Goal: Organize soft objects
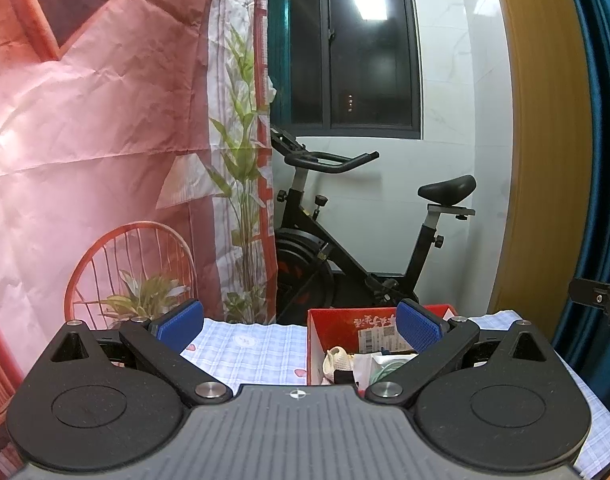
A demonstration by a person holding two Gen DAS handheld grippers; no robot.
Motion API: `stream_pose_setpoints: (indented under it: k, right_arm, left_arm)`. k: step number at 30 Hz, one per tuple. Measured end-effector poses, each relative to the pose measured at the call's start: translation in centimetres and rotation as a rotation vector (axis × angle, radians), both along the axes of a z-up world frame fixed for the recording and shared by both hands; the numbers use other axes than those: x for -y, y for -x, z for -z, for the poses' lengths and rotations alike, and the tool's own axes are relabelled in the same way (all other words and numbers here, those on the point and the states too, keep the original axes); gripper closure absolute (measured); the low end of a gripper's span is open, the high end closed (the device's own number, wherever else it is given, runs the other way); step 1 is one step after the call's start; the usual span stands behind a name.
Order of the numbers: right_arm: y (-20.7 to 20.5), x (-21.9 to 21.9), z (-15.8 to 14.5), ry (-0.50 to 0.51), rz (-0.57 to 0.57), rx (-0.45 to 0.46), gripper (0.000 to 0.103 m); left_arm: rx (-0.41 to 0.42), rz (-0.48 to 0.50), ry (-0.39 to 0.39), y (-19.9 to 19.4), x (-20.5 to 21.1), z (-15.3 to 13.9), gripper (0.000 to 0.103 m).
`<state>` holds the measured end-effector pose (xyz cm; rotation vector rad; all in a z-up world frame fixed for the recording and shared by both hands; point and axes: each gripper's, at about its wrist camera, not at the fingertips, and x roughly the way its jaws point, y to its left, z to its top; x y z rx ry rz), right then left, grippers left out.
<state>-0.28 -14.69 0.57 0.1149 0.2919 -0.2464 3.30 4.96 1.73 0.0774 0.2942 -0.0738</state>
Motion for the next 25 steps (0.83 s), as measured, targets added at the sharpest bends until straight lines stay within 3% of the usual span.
stream_pose_setpoints:
  k: [25]
  right_arm:
    - [-0.19, 0.09, 0.83, -0.005, 0.012, -0.015, 0.000]
  left_arm:
    - [-0.030, 0.009, 0.027, -0.27, -0.22, 0.35, 0.000]
